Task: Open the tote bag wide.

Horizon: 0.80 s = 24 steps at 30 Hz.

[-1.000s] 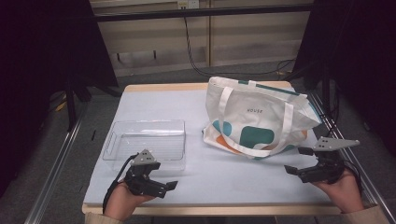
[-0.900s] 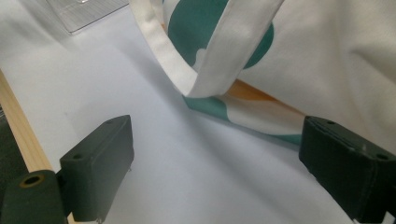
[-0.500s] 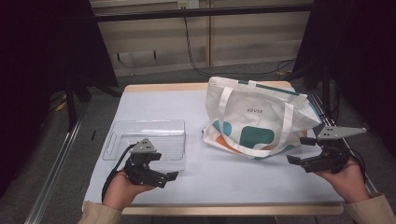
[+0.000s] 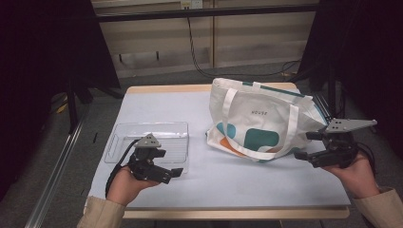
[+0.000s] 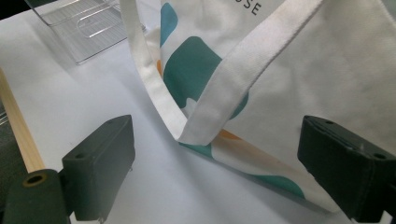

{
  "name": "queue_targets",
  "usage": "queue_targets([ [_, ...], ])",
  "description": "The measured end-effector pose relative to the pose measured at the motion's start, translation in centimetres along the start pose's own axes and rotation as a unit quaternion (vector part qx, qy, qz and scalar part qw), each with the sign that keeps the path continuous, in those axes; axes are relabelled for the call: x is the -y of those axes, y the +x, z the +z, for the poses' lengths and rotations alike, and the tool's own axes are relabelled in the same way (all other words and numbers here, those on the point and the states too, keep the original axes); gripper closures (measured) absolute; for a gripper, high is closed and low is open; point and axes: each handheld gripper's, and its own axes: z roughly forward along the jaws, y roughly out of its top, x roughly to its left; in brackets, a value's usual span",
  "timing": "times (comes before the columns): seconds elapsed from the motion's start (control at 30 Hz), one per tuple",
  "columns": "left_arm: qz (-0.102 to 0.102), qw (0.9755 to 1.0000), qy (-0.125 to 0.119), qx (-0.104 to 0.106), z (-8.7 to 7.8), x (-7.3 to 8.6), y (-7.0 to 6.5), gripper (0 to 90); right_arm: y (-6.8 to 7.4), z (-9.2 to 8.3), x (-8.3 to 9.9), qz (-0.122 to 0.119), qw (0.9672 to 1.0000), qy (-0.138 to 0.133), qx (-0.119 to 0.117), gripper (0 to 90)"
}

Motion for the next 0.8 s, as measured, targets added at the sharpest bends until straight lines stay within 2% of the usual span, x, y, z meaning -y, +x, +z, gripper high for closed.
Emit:
queue_targets([
  [0.13,-0.001,1.0,-0.003,0.002,0.1,-0.4,0.2,7.4,-0.5,-0.3,-0.3,0.011,0.9998,-0.014,-0.004,10.7],
  [0.23,0.005,1.0,0.006,0.0,0.3,-0.7,0.2,7.5,-0.8,-0.5,-0.6,0.011,0.9999,-0.012,0.004,10.6],
  [0.57,0.011,0.9998,0.007,0.013,1.3,-1.6,0.2,7.5,-1.7,-0.5,-1.8,0.008,0.9998,-0.015,0.011,10.4],
  [0.67,0.015,0.9998,0.007,0.01,1.5,-1.8,0.2,7.5,-2.0,-0.5,-2.2,0.008,0.9996,-0.02,0.019,10.4],
  [0.8,0.012,0.9998,0.008,0.012,1.9,-1.9,0.3,7.5,-2.5,-0.5,-2.4,0.018,0.9992,-0.027,0.022,10.5],
])
